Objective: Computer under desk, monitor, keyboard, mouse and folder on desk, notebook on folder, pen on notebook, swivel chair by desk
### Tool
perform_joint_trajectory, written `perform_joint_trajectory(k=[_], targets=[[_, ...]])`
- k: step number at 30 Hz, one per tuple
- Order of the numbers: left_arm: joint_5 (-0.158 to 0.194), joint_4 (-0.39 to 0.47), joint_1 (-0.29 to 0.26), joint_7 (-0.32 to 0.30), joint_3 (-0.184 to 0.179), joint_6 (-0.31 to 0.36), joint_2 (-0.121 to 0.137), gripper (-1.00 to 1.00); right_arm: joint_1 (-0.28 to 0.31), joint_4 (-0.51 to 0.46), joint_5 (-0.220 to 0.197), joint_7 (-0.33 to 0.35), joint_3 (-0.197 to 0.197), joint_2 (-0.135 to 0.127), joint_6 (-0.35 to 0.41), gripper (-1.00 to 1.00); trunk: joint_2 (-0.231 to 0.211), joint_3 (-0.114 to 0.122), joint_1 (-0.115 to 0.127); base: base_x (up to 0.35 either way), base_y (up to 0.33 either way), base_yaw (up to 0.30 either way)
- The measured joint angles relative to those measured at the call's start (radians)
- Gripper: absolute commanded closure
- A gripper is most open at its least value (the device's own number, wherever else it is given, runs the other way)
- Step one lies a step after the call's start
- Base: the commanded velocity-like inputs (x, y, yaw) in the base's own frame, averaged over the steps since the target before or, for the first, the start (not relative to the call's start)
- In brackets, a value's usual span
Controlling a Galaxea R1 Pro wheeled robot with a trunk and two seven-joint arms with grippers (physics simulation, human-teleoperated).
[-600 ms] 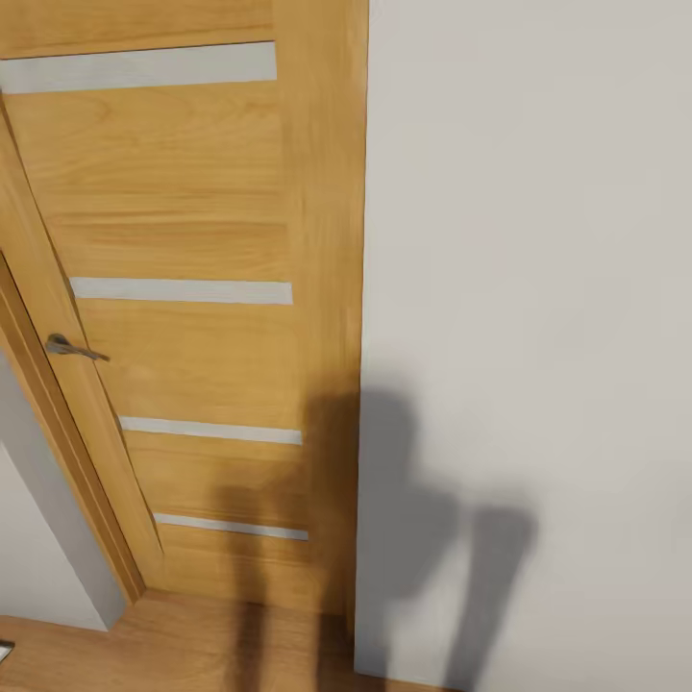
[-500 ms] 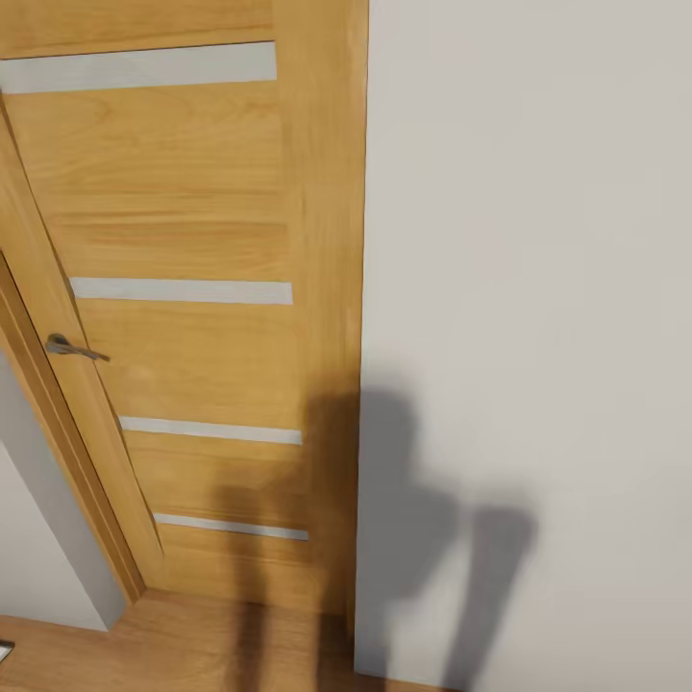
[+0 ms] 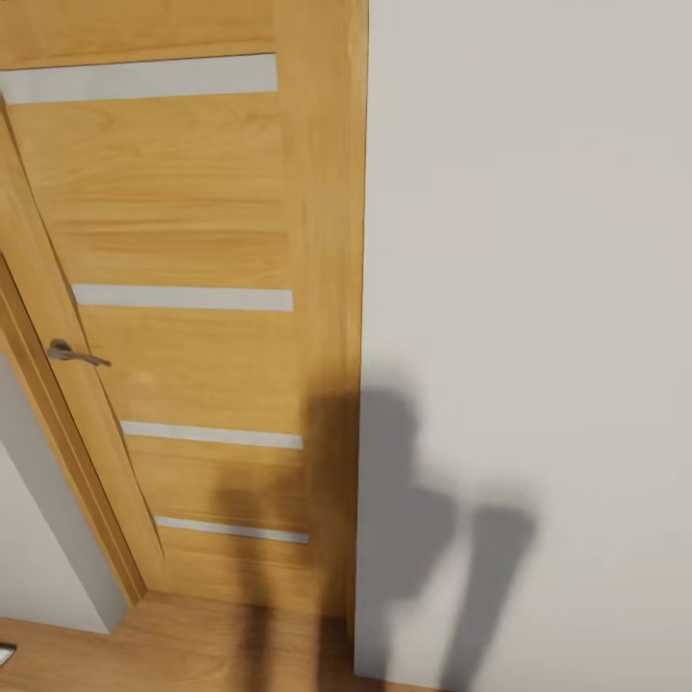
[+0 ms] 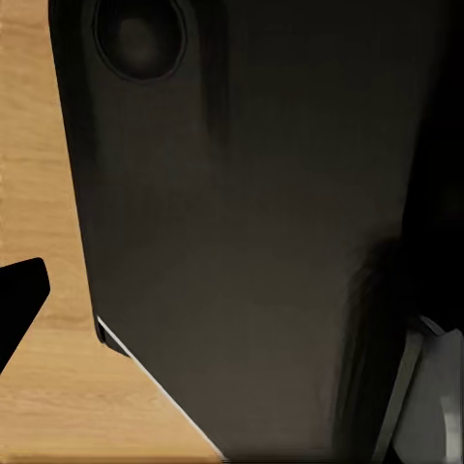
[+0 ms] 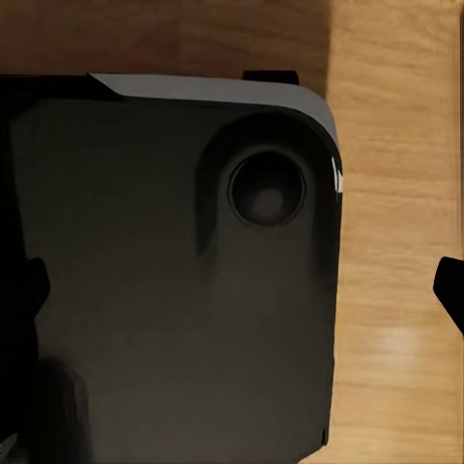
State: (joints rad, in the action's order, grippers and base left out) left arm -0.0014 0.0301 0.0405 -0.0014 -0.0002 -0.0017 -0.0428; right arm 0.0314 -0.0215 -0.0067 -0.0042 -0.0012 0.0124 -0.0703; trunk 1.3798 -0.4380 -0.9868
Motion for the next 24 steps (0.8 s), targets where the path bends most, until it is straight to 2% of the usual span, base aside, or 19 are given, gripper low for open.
perform_joint_trajectory(k=[21,22,23,24], targets=[[0.0,0.0,0.0,0.0,0.0,0.0,0.0,-1.0,0.0,-0.025,0.0,0.0,0.0,0.001,-0.118,-1.0,-0.147,0.066,0.081,0.0,0.0,0.0],[0.001,0.058,0.0,0.0,-0.001,-0.001,0.0,-1.0,0.001,-0.111,-0.001,0.0,-0.001,0.001,-0.285,-1.0,-0.154,0.069,0.084,0.0,0.0,0.0],[0.001,0.091,0.0,0.0,-0.001,-0.001,0.0,-1.0,0.001,-0.161,0.0,0.0,-0.001,-0.001,-0.295,-1.0,-0.161,0.072,0.088,0.0,0.0,0.0],[0.0,0.178,0.001,0.0,0.001,-0.002,0.028,-1.0,0.001,-0.238,0.0,0.0,-0.005,-0.014,-0.304,-1.0,-0.168,0.075,0.092,0.0,0.0,0.0]])
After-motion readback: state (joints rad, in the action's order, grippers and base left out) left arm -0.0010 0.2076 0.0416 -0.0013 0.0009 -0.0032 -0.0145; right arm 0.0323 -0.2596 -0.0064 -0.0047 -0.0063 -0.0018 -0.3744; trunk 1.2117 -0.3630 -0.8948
